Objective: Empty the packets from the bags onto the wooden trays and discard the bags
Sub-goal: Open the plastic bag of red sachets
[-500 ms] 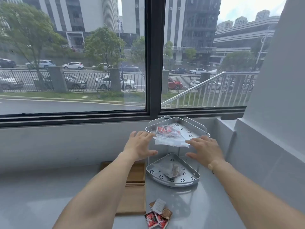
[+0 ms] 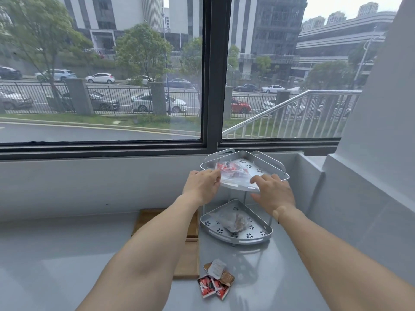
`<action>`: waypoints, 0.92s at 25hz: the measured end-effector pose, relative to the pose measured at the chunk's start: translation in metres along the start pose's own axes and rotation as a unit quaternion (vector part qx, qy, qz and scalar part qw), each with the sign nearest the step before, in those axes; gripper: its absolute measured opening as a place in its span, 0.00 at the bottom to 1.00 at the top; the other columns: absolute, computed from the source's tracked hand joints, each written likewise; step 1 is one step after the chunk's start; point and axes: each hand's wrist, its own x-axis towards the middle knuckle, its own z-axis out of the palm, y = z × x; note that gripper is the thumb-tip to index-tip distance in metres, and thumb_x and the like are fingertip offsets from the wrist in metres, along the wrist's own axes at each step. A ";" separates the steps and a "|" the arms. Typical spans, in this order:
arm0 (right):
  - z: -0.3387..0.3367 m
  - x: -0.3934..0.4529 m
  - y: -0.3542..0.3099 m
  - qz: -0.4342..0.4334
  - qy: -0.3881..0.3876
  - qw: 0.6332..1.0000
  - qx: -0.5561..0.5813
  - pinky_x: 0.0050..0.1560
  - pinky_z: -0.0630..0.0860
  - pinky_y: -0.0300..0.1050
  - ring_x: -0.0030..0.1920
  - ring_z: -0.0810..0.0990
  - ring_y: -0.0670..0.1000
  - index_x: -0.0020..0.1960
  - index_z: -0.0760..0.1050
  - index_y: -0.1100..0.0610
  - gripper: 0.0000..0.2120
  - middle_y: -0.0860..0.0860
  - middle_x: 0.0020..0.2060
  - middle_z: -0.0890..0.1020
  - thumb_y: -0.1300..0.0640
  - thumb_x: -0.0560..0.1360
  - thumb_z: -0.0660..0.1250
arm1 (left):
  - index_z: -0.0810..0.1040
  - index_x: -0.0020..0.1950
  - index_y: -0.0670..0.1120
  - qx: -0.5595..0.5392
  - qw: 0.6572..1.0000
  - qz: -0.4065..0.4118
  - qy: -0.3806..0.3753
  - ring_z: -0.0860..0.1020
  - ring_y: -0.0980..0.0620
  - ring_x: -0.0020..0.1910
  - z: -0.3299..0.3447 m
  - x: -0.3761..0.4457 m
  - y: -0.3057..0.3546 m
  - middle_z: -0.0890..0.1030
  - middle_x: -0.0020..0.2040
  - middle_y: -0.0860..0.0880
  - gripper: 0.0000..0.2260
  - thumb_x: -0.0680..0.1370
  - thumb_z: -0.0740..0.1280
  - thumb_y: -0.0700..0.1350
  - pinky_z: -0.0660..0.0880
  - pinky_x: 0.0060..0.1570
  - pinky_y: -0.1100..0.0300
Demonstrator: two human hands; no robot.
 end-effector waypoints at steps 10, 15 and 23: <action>-0.028 0.002 -0.018 0.051 0.095 0.987 0.121 0.52 0.71 0.51 0.53 0.76 0.57 0.48 0.77 0.53 0.07 0.51 0.46 0.83 0.53 0.78 0.61 | 0.74 0.52 0.48 -0.064 0.994 -0.083 0.028 0.79 0.44 0.50 -0.040 -0.006 0.005 0.82 0.53 0.49 0.05 0.81 0.60 0.46 0.70 0.55 0.51; -0.048 0.008 -0.046 0.044 0.156 0.969 0.185 0.47 0.68 0.49 0.52 0.77 0.59 0.52 0.76 0.55 0.08 0.54 0.47 0.84 0.53 0.80 0.61 | 0.73 0.49 0.50 -0.198 0.965 -0.162 0.054 0.79 0.43 0.47 -0.070 -0.010 -0.009 0.81 0.47 0.49 0.02 0.80 0.63 0.48 0.77 0.50 0.49; -0.069 0.008 -0.113 -0.028 0.215 0.932 0.289 0.49 0.76 0.56 0.49 0.79 0.61 0.52 0.76 0.59 0.06 0.57 0.46 0.84 0.58 0.79 0.63 | 0.72 0.49 0.46 -0.255 0.943 -0.187 0.107 0.75 0.47 0.44 -0.111 -0.050 -0.051 0.76 0.43 0.49 0.04 0.81 0.65 0.45 0.73 0.43 0.56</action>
